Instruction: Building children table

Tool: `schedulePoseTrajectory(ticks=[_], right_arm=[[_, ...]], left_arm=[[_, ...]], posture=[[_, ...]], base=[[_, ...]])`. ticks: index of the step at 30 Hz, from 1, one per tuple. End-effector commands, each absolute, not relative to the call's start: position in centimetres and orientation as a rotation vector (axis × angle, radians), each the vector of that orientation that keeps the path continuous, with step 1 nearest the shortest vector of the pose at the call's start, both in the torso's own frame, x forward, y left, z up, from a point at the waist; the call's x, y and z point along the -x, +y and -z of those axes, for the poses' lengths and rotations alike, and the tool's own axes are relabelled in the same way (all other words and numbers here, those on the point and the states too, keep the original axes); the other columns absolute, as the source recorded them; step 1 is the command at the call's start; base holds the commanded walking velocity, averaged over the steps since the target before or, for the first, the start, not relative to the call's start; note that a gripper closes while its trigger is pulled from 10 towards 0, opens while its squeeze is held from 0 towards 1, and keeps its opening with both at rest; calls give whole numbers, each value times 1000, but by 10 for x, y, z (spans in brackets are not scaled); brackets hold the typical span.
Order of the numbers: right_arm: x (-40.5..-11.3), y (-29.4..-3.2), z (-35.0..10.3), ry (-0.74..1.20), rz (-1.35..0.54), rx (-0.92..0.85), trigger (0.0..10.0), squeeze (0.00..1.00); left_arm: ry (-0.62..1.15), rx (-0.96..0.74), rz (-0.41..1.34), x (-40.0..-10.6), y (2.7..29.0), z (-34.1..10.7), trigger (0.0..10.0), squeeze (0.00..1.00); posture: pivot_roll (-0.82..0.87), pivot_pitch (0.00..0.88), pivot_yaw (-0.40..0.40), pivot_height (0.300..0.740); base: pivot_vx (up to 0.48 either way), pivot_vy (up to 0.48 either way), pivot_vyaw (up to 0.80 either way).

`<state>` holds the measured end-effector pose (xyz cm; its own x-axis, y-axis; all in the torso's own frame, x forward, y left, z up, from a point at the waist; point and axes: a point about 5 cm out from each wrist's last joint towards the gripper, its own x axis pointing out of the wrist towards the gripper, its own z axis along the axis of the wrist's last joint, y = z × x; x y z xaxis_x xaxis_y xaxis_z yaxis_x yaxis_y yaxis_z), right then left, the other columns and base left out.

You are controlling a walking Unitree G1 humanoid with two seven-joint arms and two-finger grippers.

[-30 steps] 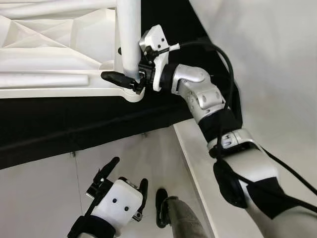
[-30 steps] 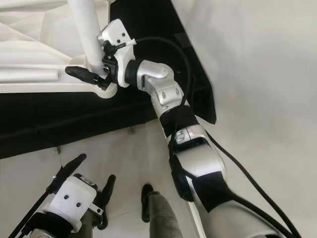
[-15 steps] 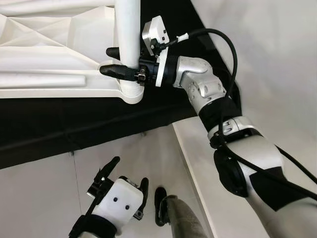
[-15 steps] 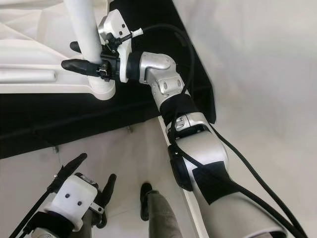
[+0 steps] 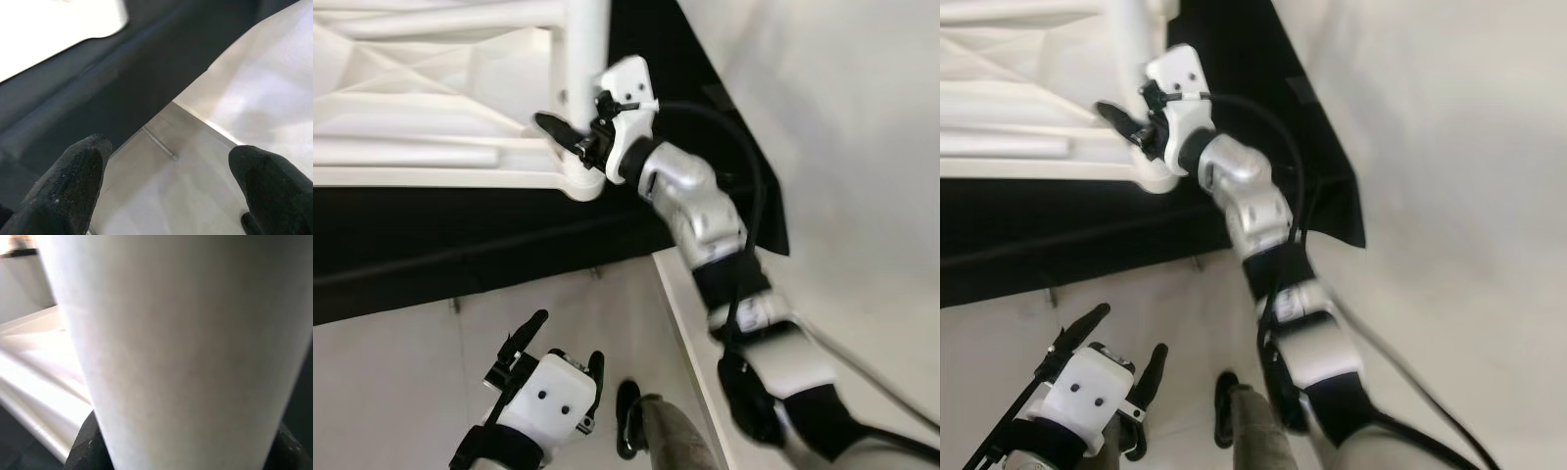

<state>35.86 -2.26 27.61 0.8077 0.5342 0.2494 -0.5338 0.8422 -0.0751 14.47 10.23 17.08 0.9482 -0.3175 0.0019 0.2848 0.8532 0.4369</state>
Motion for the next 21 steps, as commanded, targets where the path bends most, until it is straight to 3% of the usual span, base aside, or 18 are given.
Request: schedulePoseTrajectory(ticks=[1,7,8,9,12,13,18,21], right_arm=[[-352,-28,-204,79,-418,-27,0,0],[-351,-1,-217,58,-405,-89,0,0],[-350,3,-217,71,-430,-87,2314,0],[-349,6,-217,81,-448,-84,10000,0],[-343,11,-221,70,-496,-94,10000,0],[-341,11,-225,51,-497,-114,10000,1000],[-338,10,-237,-3,-547,-151,10000,1000],[-333,12,-265,-122,-864,-235,10000,1000]], left_arm=[[-53,-451,326,-143,102,-166,10000,0],[-53,-458,324,-145,103,-165,10000,0],[-52,-460,322,-145,103,-165,10000,0],[-51,-461,321,-145,103,-164,10000,0],[-50,-462,320,-145,103,-164,10000,0],[-50,-462,320,-145,104,-164,10000,0],[-50,-462,321,-146,104,-164,10000,0],[-50,-461,321,-146,103,-164,10000,0]], posture=[[-11,372,-136,740],[-9,366,-137,740],[-1,361,-135,740],[-1,361,-135,740],[0,361,-131,740],[-2,362,-131,740],[-5,358,-132,740],[-6,355,-128,740]], base=[[0,0,0],[0,0,0],[0,0,0],[0,0,0],[0,0,0],[0,0,0],[0,0,0],[0,0,0]])
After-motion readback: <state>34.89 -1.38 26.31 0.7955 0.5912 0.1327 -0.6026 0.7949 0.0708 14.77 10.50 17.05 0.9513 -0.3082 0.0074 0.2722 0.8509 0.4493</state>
